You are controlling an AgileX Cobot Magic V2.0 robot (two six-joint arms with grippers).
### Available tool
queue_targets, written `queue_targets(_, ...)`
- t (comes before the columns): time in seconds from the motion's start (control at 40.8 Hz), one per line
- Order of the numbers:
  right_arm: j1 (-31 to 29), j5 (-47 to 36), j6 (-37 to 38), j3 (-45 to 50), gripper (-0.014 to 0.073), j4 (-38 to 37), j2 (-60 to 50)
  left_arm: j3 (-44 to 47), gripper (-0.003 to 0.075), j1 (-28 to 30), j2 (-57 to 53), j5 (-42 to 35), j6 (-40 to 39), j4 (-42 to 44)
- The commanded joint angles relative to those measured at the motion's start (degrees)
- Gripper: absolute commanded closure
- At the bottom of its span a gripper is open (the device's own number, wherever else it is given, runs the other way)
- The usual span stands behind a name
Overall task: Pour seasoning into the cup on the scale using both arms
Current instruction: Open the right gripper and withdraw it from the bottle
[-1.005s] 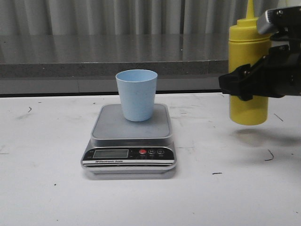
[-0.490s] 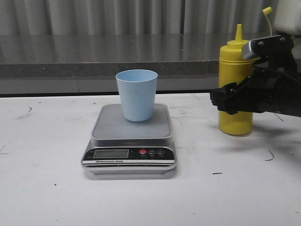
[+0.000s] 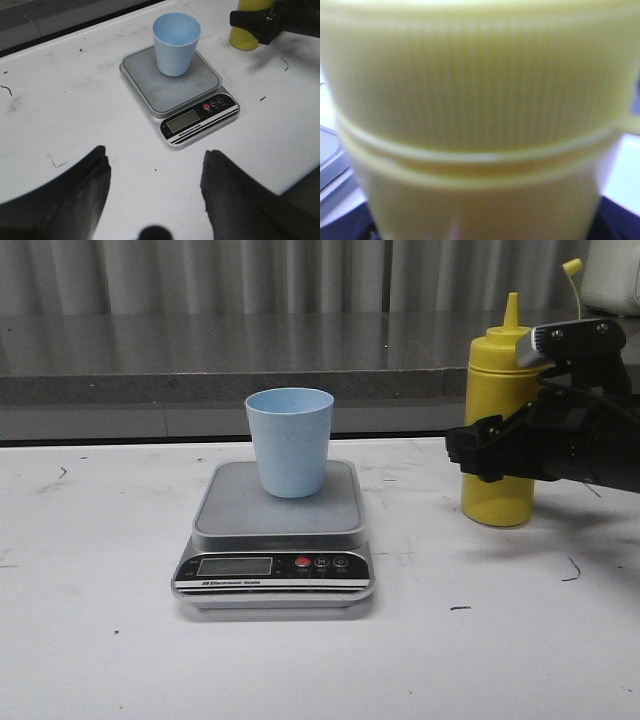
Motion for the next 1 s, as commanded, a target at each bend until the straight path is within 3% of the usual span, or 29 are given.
queue_targets(0.0, -0.1, -5.9, 0.3, 0.2, 0.0018, 0.9, -2.9, -1.6, 0.0321, -0.4, 0.0, -4.2, -0.2, -0.7)
queue_targets(0.294, -0.1, -11.2, 0.4, 7.6, -0.0007, 2.4, -7.0, -1.6, 0.0321, -0.4, 0.0, -4.2, -0.2, -0.7)
queue_targets(0.564, -0.1, -7.3, 1.9, 18.1, -0.0007, 7.0, -16.4, -1.6, 0.0321, -0.4, 0.0, -4.2, -0.2, -0.7)
queue_targets(0.711, -0.1, 2.8, 6.2, 22.7, -0.0007, 5.8, -26.0, -1.6, 0.0321, -0.4, 0.0, -4.2, -0.2, -0.7)
queue_targets(0.858, 0.0, 19.5, 10.3, 23.5, -0.0007, 3.2, -37.7, -1.6, 0.0321, -0.4, 0.0, -4.2, -0.2, -0.7)
queue_targets(0.98, 2.4, 33.6, 11.7, 23.5, -0.0007, 5.2, -49.2, -1.6, 0.0321, -0.4, 0.0, -4.2, -0.2, -0.7)
